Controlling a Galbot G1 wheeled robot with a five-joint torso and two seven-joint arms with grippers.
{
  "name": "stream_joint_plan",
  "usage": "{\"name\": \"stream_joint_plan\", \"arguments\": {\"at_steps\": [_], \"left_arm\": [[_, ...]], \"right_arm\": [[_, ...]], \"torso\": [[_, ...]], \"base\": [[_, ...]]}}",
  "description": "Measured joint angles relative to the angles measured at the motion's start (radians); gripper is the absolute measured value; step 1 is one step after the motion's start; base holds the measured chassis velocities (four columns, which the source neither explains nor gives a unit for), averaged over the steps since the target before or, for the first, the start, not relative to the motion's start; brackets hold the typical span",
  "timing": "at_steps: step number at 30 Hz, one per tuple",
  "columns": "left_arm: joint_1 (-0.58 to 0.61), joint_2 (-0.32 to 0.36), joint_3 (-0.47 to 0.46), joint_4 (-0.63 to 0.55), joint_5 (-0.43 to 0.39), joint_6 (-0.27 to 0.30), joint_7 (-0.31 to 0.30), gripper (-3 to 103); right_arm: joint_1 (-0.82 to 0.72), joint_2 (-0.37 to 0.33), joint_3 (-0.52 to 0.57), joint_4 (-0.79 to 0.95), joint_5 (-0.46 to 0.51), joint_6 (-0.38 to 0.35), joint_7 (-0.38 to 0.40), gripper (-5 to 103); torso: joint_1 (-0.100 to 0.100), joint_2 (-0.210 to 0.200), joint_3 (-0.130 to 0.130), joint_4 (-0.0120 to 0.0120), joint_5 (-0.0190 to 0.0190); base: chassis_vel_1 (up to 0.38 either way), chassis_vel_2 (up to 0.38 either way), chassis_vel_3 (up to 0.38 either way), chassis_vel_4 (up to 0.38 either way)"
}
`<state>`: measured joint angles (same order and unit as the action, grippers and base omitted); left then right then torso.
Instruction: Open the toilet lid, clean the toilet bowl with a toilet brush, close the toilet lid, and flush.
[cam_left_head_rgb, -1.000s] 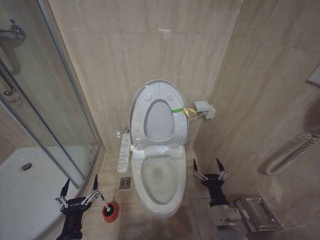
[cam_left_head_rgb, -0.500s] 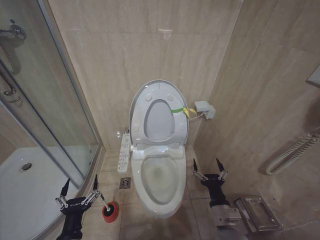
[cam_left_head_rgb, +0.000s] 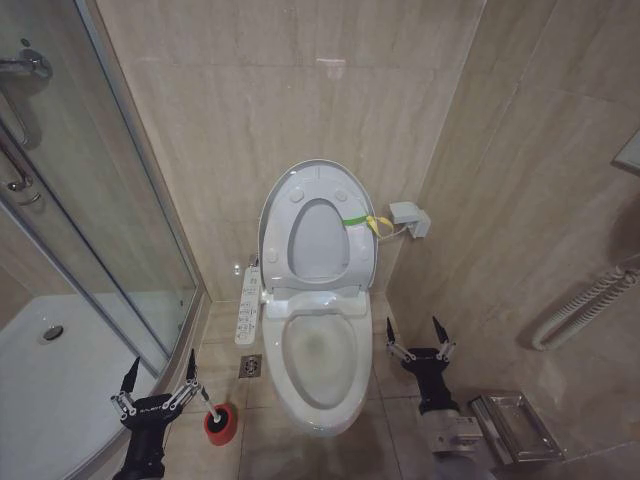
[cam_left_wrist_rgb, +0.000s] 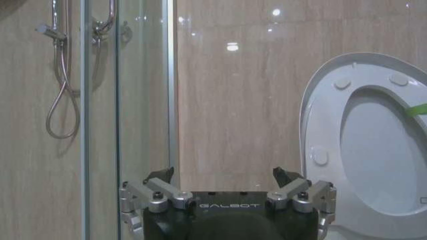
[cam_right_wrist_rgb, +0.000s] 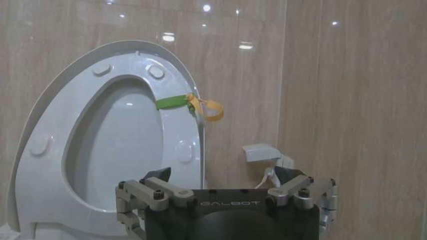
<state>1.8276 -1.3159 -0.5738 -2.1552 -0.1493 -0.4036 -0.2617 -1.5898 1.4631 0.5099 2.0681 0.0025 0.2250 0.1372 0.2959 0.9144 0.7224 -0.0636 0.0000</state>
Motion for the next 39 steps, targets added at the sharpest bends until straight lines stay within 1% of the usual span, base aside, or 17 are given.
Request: {"name": "stream_joint_plan", "arguments": {"at_steps": [7, 8, 9, 10, 11, 12, 13, 15, 16, 19, 22, 26, 33, 39], "left_arm": [[0.000, 0.000, 0.000, 0.000, 0.000, 0.000, 0.000, 97], [0.000, 0.000, 0.000, 0.000, 0.000, 0.000, 0.000, 97], [0.000, 0.000, 0.000, 0.000, 0.000, 0.000, 0.000, 97], [0.000, 0.000, 0.000, 0.000, 0.000, 0.000, 0.000, 97], [0.000, 0.000, 0.000, 0.000, 0.000, 0.000, 0.000, 97], [0.000, 0.000, 0.000, 0.000, 0.000, 0.000, 0.000, 97], [0.000, 0.000, 0.000, 0.000, 0.000, 0.000, 0.000, 97], [0.000, 0.000, 0.000, 0.000, 0.000, 0.000, 0.000, 97], [0.000, 0.000, 0.000, 0.000, 0.000, 0.000, 0.000, 97], [0.000, 0.000, 0.000, 0.000, 0.000, 0.000, 0.000, 97], [0.000, 0.000, 0.000, 0.000, 0.000, 0.000, 0.000, 97], [0.000, 0.000, 0.000, 0.000, 0.000, 0.000, 0.000, 97], [0.000, 0.000, 0.000, 0.000, 0.000, 0.000, 0.000, 97], [0.000, 0.000, 0.000, 0.000, 0.000, 0.000, 0.000, 97]], "right_arm": [[0.000, 0.000, 0.000, 0.000, 0.000, 0.000, 0.000, 100], [-0.003, 0.009, -0.002, -0.015, -0.009, 0.001, 0.003, 100], [-0.013, 0.029, -0.011, -0.051, -0.025, -0.006, 0.010, 100], [-0.022, 0.043, -0.018, -0.074, -0.035, -0.010, 0.013, 100], [-0.022, 0.043, -0.018, -0.074, -0.035, -0.010, 0.013, 100], [-0.021, 0.051, -0.019, -0.089, -0.042, -0.001, 0.010, 100], [-0.021, 0.056, -0.020, -0.099, -0.046, 0.011, 0.005, 100], [-0.016, 0.059, -0.021, -0.109, -0.044, 0.033, -0.018, 100], [-0.016, 0.059, -0.021, -0.109, -0.044, 0.033, -0.018, 100], [-0.011, 0.056, -0.030, -0.108, -0.011, 0.055, -0.050, 100], [0.011, 0.056, -0.032, -0.103, 0.010, 0.068, -0.055, 100], [0.047, 0.046, -0.023, -0.097, 0.040, 0.072, -0.055, 100], [0.084, 0.000, 0.002, -0.092, 0.087, 0.057, -0.052, 100], [0.103, -0.034, 0.000, -0.085, 0.119, 0.022, -0.045, 100]], "torso": [[0.000, 0.000, 0.000, 0.0000, 0.0000], [0.000, 0.000, 0.000, 0.0003, -0.0007], [0.000, 0.000, 0.000, 0.0001, -0.0002], [0.000, 0.000, 0.000, -0.0004, 0.0011], [0.000, 0.000, 0.000, -0.0004, 0.0011], [0.000, 0.000, 0.000, 0.0002, 0.0000], [0.000, 0.000, 0.000, -0.0001, -0.0003], [0.000, 0.000, 0.000, 0.0002, 0.0000], [0.000, 0.000, 0.000, 0.0002, 0.0000], [0.000, 0.000, 0.000, -0.0001, -0.0001], [0.000, 0.000, 0.000, 0.0000, -0.0002], [0.000, 0.000, 0.000, 0.0001, 0.0000], [0.000, 0.000, 0.000, 0.0000, 0.0000], [0.000, 0.000, 0.000, 0.0001, 0.0000]], "base": [[0.000, 0.000, 0.000, 0.000], [0.000, 0.000, 0.000, 0.000], [0.000, 0.000, 0.000, 0.000], [0.000, 0.000, 0.000, 0.000], [0.000, 0.000, 0.000, 0.000], [0.000, 0.000, 0.000, 0.000], [0.000, 0.000, 0.000, 0.000], [0.000, 0.000, 0.000, 0.000], [0.000, 0.000, 0.000, 0.000], [0.000, 0.000, 0.000, 0.000], [0.000, 0.000, 0.000, 0.000], [0.000, 0.000, 0.000, 0.000], [0.000, 0.000, 0.000, 0.000], [0.000, 0.000, 0.000, 0.000]]}}
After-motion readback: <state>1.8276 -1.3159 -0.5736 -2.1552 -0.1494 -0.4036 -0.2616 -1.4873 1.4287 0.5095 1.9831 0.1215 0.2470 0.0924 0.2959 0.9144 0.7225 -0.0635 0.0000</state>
